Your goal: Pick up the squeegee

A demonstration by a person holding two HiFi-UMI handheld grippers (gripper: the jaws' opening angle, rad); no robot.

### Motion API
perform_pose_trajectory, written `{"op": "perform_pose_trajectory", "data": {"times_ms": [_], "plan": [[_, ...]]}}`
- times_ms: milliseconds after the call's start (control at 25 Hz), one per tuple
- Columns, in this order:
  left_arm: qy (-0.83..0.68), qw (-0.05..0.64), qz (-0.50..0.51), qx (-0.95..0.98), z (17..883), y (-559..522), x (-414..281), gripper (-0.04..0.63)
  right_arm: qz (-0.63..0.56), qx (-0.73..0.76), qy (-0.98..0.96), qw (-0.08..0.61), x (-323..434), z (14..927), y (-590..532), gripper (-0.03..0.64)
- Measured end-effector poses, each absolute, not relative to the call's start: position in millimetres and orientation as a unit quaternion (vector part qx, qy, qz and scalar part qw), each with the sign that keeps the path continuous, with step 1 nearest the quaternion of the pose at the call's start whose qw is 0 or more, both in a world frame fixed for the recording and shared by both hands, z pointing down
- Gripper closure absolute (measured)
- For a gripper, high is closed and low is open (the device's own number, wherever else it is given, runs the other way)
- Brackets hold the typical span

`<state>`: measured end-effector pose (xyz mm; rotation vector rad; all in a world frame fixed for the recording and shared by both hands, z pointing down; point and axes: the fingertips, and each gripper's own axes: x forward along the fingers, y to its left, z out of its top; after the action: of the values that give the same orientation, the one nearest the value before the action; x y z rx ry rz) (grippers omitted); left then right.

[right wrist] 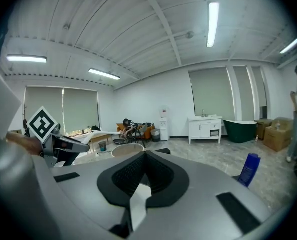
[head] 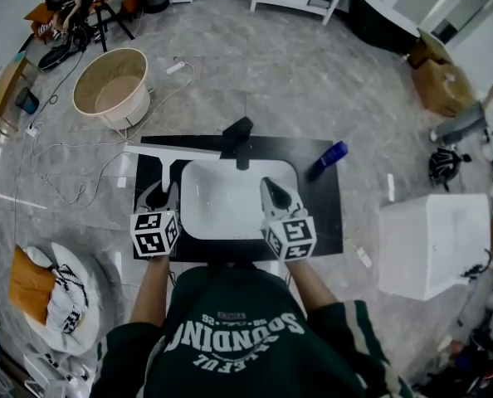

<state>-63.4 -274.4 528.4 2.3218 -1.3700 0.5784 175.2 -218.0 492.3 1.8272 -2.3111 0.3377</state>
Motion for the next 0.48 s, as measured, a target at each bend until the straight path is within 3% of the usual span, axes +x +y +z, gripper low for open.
{"op": "perform_pose_trajectory", "data": {"times_ms": [480], "plan": [[-0.483, 0.200, 0.205, 0.828, 530.7, -266.3, -58.4, 0.511, 0.123, 0.612, -0.776, 0.089, 176.2, 496.6, -210.7, 0.617]]}}
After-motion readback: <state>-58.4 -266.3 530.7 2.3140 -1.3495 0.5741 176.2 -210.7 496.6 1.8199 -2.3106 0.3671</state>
